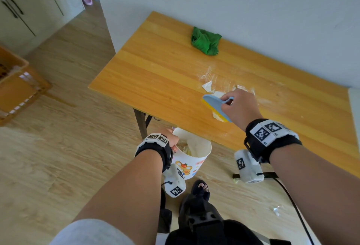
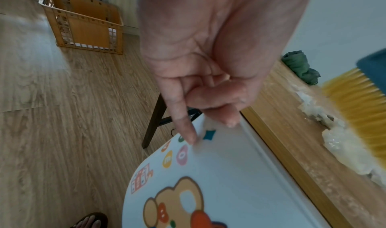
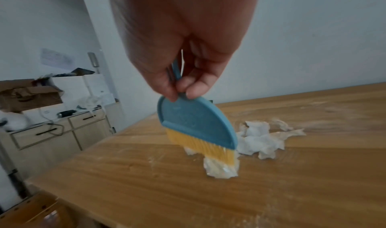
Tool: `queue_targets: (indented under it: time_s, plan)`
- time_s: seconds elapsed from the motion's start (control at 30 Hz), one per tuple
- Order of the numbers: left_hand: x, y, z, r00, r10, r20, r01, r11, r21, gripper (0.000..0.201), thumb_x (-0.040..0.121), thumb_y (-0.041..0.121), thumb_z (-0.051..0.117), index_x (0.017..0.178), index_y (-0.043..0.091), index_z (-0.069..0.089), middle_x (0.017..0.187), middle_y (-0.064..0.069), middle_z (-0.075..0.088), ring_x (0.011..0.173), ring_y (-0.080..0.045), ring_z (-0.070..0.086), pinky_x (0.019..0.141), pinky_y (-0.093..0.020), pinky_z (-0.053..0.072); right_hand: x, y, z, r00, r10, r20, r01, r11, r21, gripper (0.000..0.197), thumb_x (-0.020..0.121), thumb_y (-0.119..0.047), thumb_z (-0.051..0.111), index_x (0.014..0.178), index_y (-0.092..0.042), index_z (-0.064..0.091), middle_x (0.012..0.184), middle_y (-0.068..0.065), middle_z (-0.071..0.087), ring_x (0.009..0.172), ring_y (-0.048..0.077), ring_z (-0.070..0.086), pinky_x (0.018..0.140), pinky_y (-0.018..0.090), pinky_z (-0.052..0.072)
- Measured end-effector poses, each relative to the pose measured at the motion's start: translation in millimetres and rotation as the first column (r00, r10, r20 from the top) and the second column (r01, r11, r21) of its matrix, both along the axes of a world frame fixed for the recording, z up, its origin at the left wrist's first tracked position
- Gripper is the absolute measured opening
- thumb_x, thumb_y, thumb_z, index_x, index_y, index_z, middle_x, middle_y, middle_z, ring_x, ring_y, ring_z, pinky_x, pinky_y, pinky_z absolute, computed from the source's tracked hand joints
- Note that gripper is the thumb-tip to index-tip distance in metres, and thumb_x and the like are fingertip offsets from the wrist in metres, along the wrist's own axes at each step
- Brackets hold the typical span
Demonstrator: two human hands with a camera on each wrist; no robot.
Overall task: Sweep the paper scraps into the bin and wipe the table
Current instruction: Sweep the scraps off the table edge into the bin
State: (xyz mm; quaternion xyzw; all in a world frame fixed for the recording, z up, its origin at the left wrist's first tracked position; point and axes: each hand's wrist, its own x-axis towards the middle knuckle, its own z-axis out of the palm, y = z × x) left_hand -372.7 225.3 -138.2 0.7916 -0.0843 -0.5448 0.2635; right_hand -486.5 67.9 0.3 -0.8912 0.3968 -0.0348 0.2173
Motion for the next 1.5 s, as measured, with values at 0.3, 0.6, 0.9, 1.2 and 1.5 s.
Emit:
queue_targets:
  time_s: [0.3, 0.6, 0.9, 1.2, 1.5]
  plan:
    - [-3, -9, -1, 1.0, 0.014, -0.023, -0.013, 1.0, 0.012, 0.047, 0.093, 0.005, 0.046, 0.14, 0.008, 0.044, 0.076, -0.018, 0.07, 0.062, -0.027, 0.062, 0.084, -0.048, 0.059, -19, -39, -29, 0.985, -0.016, -0.169, 0.005, 0.998, -0.063, 0.027, 0.095, -0.009, 0.048, 0.108, -0.007, 0.071, 0.101, 0.013, 0.057, 0.053, 0.018, 0.045, 0.044, 0.024, 0.031]
    - [-6, -22, 4, 0.998, 0.02, -0.058, -0.018, 0.999, 0.034, 0.053, 0.092, 0.008, 0.048, 0.144, 0.007, 0.038, 0.087, -0.018, 0.074, 0.087, -0.031, 0.072, 0.089, -0.045, 0.057, -11, -26, -6, 0.999, 0.027, -0.034, -0.022, 0.992, 0.125, 0.025, 0.086, -0.006, 0.052, 0.098, -0.012, 0.073, 0.094, 0.01, 0.068, 0.08, 0.036, 0.064, 0.065, 0.042, 0.055]
    - [-2, -29, 9, 0.996, -0.009, -0.084, 0.016, 0.997, 0.075, 0.017, 0.09, 0.01, 0.049, 0.106, 0.014, 0.054, 0.09, -0.02, 0.075, 0.077, -0.029, 0.068, 0.088, -0.047, 0.057, -8, -25, -14, 0.98, 0.1, -0.171, -0.086, 0.992, 0.09, 0.021, 0.08, -0.011, 0.058, 0.092, -0.012, 0.075, 0.088, 0.007, 0.071, 0.075, 0.029, 0.065, 0.064, 0.038, 0.057]
    - [3, -30, -2, 0.997, -0.036, -0.068, 0.042, 0.995, 0.088, 0.022, 0.088, 0.008, 0.05, 0.068, 0.015, 0.043, 0.087, -0.02, 0.075, 0.072, -0.028, 0.065, 0.088, -0.046, 0.057, 5, -20, -8, 0.998, 0.055, -0.029, -0.044, 0.957, 0.285, 0.011, 0.078, -0.01, 0.063, 0.081, -0.017, 0.071, 0.08, 0.002, 0.067, 0.057, 0.01, 0.051, 0.048, 0.017, 0.039]
    - [7, -28, -1, 0.997, -0.034, -0.071, 0.041, 0.994, 0.103, 0.022, 0.087, 0.006, 0.05, 0.109, 0.008, 0.05, 0.094, -0.023, 0.074, 0.068, -0.028, 0.056, 0.089, -0.048, 0.057, 7, -40, -4, 0.995, -0.043, 0.09, 0.034, 0.995, 0.092, 0.012, 0.078, -0.013, 0.064, 0.088, -0.014, 0.071, 0.084, 0.002, 0.064, 0.067, 0.018, 0.057, 0.051, 0.023, 0.044]
